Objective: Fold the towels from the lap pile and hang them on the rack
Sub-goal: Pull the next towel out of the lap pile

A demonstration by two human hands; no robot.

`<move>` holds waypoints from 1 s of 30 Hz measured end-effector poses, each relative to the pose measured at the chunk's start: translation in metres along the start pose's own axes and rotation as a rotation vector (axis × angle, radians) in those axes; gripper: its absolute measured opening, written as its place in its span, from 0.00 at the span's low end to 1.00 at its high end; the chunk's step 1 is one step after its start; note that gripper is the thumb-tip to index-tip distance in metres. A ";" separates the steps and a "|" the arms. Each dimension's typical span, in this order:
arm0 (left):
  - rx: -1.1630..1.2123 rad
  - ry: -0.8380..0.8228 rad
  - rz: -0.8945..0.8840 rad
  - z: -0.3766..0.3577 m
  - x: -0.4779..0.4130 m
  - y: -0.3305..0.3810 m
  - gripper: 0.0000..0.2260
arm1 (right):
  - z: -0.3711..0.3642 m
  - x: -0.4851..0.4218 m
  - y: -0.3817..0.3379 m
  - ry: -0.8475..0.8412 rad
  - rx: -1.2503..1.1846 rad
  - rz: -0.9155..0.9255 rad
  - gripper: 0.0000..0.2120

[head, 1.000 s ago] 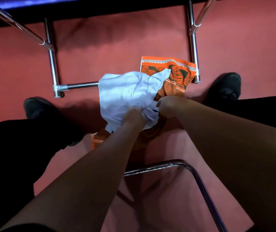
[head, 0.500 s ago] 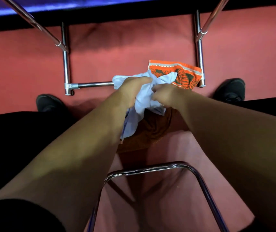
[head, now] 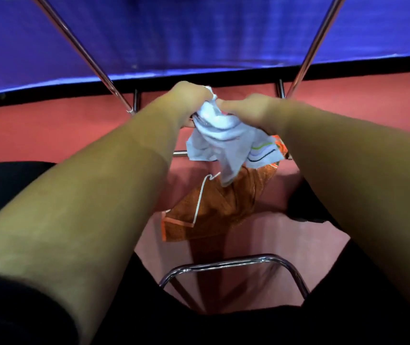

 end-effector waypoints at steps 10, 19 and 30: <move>0.093 0.004 -0.257 0.062 0.086 0.093 0.10 | 0.033 0.101 -0.056 -0.234 -0.092 0.042 0.14; 0.173 -0.142 -0.638 0.049 0.149 0.106 0.06 | 0.033 0.114 -0.068 0.068 -0.118 0.253 0.25; 0.182 0.138 -0.575 0.087 0.141 0.104 0.12 | 0.028 0.105 -0.096 0.013 -0.007 0.387 0.11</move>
Point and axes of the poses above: each hand's wrist, its own x-axis away from the middle knuckle, its own z-axis out of the back of the hand, y = z × x, the point moved 6 cm from there along -x, towards the middle knuckle, and after that the axes turned 6 degrees about -z, right-handed, at the moved point
